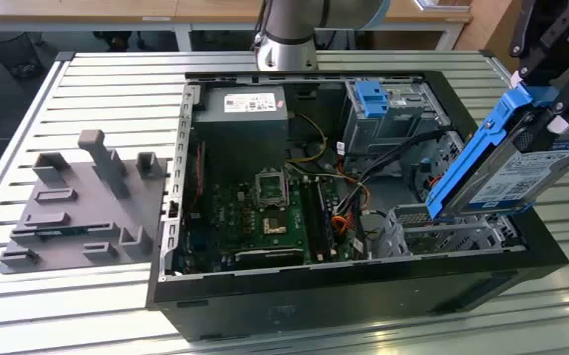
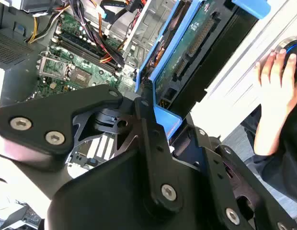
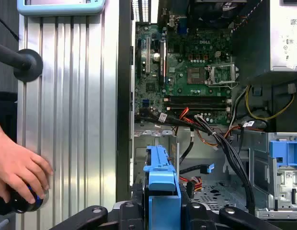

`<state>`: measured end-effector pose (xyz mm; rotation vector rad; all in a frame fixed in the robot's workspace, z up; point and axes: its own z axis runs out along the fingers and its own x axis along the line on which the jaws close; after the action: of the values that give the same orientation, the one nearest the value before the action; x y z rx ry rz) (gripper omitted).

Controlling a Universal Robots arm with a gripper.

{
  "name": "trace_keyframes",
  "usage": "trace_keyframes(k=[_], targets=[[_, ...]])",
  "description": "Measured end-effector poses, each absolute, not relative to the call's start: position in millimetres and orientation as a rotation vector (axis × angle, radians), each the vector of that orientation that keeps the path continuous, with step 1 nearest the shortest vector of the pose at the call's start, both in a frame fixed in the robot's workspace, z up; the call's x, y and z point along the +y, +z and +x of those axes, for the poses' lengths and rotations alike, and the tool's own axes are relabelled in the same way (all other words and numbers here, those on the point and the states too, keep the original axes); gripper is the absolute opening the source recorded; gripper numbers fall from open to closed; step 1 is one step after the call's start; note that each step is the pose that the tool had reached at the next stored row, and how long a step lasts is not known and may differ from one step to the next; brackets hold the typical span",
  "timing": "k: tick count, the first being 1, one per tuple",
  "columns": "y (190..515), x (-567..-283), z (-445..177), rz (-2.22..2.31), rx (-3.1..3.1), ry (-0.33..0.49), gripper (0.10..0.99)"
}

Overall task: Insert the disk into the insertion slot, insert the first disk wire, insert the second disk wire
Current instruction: 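Insert the disk into the insertion slot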

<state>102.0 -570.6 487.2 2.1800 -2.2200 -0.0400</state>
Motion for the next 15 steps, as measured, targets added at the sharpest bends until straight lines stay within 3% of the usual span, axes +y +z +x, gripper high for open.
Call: trace_keyframes(k=[15], targets=[[486.6, -570.5, 98.2, 2.184, -2.224, -0.031, 0.365]])
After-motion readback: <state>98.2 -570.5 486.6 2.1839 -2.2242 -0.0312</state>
